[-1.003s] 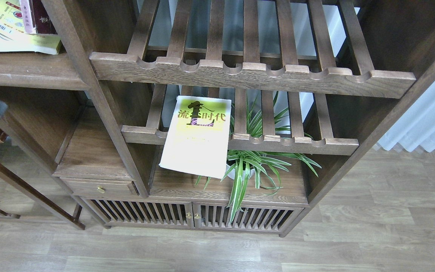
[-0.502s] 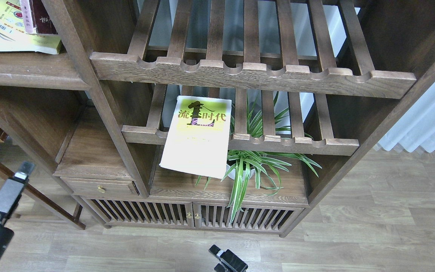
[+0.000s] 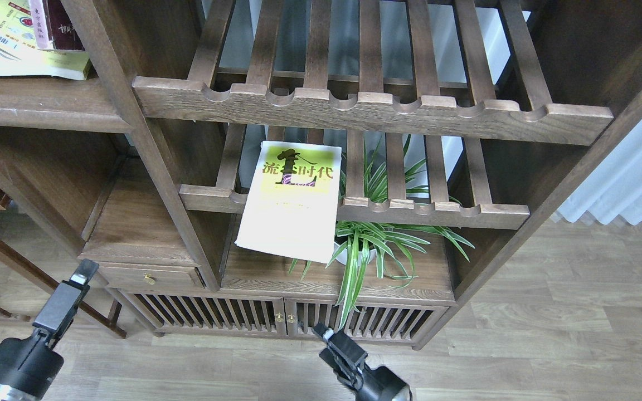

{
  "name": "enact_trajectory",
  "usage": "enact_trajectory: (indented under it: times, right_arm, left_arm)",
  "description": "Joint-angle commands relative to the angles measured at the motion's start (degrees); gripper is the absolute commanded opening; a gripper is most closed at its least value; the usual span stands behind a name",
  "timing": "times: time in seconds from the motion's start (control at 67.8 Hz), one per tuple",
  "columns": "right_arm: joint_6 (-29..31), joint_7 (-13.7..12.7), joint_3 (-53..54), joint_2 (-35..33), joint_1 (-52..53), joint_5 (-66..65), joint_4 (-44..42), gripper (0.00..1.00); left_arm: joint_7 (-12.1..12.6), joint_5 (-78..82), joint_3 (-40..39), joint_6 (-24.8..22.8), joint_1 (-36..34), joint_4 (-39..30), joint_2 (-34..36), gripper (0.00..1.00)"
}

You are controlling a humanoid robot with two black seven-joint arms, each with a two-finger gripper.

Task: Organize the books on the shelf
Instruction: 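Withdraw the left gripper from the shelf back toward the robot, then reach the right gripper up to the yellow tree-cover book on the middle shelf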

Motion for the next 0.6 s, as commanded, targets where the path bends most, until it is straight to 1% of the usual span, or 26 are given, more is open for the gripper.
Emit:
enact_trajectory:
  times: [0.0,0.015,0.162,0.28,0.325,0.487,0.59]
  right_arm:
    - [0.0,0.18,0.15,0.0,0.15,-0.01,1.19,0.99]
    - [0.0,0.18,0.06,0.0,0.33,0.08,2.32,0.99]
    - [0.0,0.18,-0.03,0.0,1.2,-0.18,5.85,0.99]
    - [0.0,0.53,0.15,0.0,3.14,0.17,5.94,0.99]
    - [0.0,1.05,0.32,0.0,3.75,0.26,5.94,0.99]
    - [0.0,4.65,0.23,0.0,6.13,0.08,6.2,0.99]
    - [0.0,4.92,0.23,0.0,6.74,-0.01,6.2,0.99]
  left_arm:
    - [-0.04,-0.08,-1.06,0.0,0.67,0.81,0.06,1.0]
    - [-0.47,-0.08,-1.75,0.0,0.67,2.11,0.14,1.0]
    - [-0.39,-0.69,-2.64,0.0,0.58,3.8,0.41,1.0]
    - [-0.39,-1.83,-2.73,0.0,0.49,4.67,0.41,1.0]
    - [-0.39,-2.1,-2.64,0.0,0.58,4.85,0.41,1.0]
    - [-0.48,-2.89,-2.73,0.0,0.58,6.34,0.5,1.0]
    - [-0.3,-3.07,-2.73,0.0,0.58,6.61,0.5,1.0]
